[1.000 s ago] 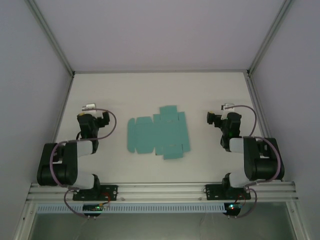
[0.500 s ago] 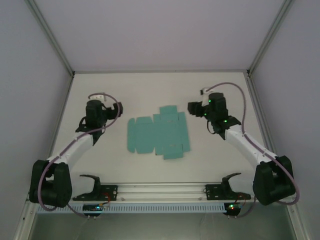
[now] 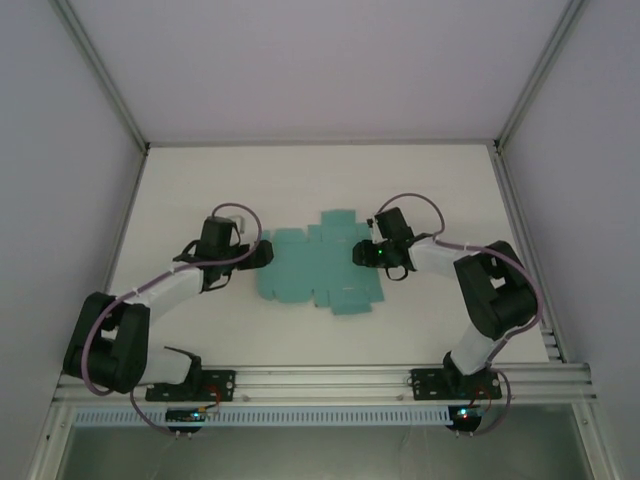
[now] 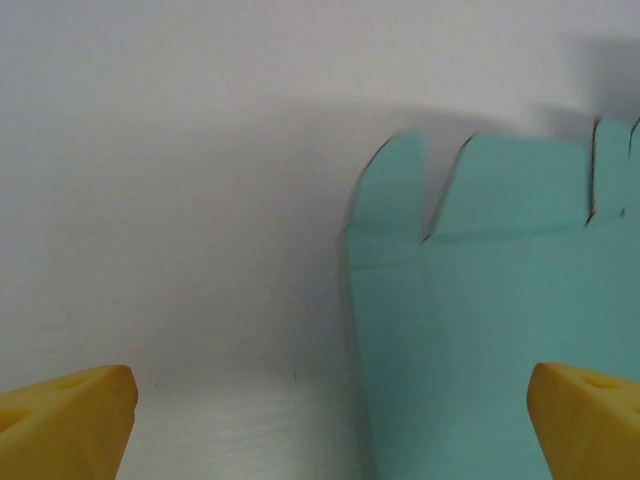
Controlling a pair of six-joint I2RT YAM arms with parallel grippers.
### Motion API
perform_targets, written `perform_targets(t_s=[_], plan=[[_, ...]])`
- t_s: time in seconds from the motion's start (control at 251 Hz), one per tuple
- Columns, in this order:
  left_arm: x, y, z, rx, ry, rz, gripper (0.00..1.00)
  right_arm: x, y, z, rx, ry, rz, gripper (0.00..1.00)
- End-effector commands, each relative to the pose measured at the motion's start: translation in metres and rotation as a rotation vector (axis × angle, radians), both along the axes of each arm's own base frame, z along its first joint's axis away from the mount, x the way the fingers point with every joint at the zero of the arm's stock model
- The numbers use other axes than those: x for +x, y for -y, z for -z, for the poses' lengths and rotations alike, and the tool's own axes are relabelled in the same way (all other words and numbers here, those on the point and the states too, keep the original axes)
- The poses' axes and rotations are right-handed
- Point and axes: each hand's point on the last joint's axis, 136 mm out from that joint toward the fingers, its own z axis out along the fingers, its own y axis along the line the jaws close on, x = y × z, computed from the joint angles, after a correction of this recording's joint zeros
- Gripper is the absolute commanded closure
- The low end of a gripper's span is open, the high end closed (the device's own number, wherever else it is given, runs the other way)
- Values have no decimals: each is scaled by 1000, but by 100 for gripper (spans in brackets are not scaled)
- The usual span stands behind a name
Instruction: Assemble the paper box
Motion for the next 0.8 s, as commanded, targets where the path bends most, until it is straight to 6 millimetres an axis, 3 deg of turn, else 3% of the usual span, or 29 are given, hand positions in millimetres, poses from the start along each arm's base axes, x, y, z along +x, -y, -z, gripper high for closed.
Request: perform_targets(t_s=[0.0,0.096,0.251,0.475,0.547,0.659,0.77,0.794], plan=[[-6,13,2,-69,-18,47,1,-25,21,50,-41,-143,67,62],[-7,28,2,-141,-22,100,2,-28,22,59,-13,-138,63,63],[-4,58,-18,-355,58,173,17,-31,27,65,-14,-157,77,63],[4,58,-12,-386,50,165,31,-30,27,59,27,-132,65,63],[5,60,-15,-407,65,170,42,-29,26,59,35,-126,50,62],[7,61,-21,-440,100,167,71,-29,22,54,58,-104,13,62],[10,59,-30,-453,120,154,99,-23,23,35,77,-53,9,59],[10,59,-33,-457,128,150,100,-20,23,27,82,-35,6,58]])
